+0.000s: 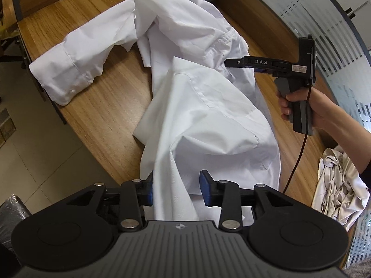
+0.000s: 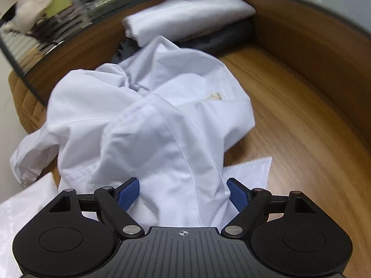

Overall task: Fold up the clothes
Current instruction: 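Grasp the shirt with both grippers and lift it off the desk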

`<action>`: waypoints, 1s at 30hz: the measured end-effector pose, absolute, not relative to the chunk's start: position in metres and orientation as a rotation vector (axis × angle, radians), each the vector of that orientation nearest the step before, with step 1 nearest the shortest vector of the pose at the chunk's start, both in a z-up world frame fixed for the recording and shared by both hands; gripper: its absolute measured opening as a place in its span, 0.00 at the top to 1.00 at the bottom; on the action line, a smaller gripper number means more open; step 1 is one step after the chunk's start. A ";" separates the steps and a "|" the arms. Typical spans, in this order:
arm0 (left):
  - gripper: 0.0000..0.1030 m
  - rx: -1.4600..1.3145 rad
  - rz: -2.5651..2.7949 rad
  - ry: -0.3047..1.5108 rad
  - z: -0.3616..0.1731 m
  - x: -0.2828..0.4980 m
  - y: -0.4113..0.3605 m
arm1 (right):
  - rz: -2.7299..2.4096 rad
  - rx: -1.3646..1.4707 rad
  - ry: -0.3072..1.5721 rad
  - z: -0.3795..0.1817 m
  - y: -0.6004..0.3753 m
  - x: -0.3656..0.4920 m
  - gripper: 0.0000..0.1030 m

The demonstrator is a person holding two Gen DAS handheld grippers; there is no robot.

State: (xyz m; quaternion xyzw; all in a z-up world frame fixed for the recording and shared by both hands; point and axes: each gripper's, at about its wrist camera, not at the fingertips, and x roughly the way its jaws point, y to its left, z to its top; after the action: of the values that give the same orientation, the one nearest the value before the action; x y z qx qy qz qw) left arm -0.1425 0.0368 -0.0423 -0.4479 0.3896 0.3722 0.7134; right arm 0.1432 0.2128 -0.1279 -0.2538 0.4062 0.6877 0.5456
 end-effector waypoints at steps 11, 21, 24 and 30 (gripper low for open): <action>0.94 -0.883 0.966 0.839 -0.019 -0.177 0.076 | 1.373 -0.323 1.134 -0.117 0.162 0.180 0.91; 0.94 -0.686 0.817 0.831 0.004 -0.201 0.153 | 1.031 -0.148 1.078 -0.080 0.007 0.197 0.92; 0.94 -0.611 0.723 0.833 0.007 -0.191 0.170 | 0.896 -0.074 1.074 -0.070 -0.045 0.184 0.92; 0.95 -0.522 0.536 0.834 0.004 -0.173 0.212 | 0.639 0.028 1.054 -0.056 -0.125 0.118 0.92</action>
State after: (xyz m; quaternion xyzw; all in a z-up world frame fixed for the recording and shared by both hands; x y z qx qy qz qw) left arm -0.1730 0.2115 0.0045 -0.2476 0.3955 0.2543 0.8471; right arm 0.1176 -0.1253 -0.0556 0.0133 0.4942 0.2998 0.8159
